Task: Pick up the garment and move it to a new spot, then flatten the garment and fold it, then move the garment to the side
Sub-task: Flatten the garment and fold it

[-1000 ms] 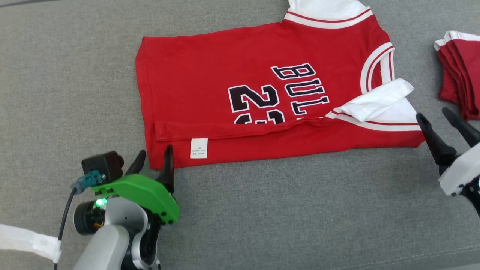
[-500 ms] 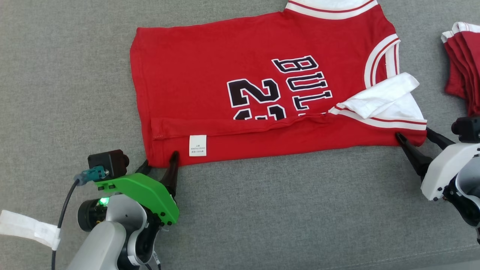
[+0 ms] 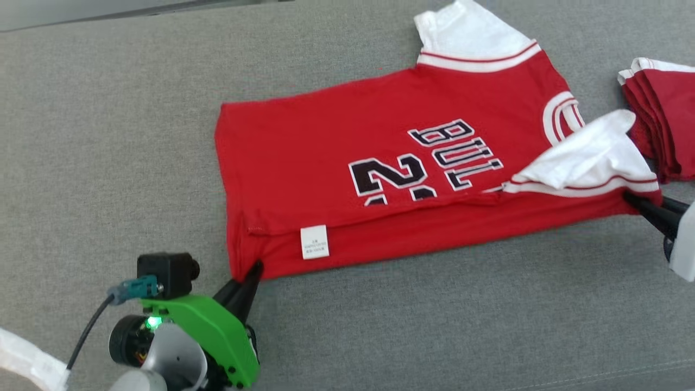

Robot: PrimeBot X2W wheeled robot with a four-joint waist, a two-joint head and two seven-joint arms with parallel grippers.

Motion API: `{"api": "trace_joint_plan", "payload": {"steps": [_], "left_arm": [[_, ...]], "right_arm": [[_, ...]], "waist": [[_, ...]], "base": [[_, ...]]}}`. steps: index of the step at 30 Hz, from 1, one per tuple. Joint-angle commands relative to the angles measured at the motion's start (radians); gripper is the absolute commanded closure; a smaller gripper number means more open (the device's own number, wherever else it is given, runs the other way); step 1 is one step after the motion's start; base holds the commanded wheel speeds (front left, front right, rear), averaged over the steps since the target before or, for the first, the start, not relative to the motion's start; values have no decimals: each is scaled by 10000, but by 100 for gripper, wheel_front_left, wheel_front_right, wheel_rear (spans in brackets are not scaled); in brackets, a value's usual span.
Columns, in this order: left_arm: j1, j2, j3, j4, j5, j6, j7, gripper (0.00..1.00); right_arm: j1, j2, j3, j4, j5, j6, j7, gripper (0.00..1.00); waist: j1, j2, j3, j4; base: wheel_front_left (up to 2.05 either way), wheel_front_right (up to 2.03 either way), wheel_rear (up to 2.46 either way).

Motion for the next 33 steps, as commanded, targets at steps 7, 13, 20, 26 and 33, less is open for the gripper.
{"api": "trace_joint_plan", "payload": {"steps": [7,13,20,26,33], "left_arm": [[2117,652,-14,-1916,-475,618,418,100],[2923,308,-43,-1455,-845,641,66,100],[2737,-428,-247,-96,-628,672,-711,0],[2489,-317,76,-8,-243,897,-1279,0],[376,-147,300,-53,623,1057,-1105,0]], "right_arm": [[1541,-1564,-353,-728,1674,-36,1570,100],[2466,-1532,-403,-905,1466,-36,1521,100],[2965,-678,-460,-446,459,-27,650,0],[2728,-867,-1216,-681,-279,-25,-11,0],[710,-467,-2040,-1212,-1399,-22,-240,0]], "waist": [[0,0,-258,-59],[0,0,-181,-15],[0,0,-97,97],[0,0,-33,51],[0,0,922,262]], "base": [[0,0,0],[0,0,0],[0,0,0],[0,0,0],[0,0,0]]}}
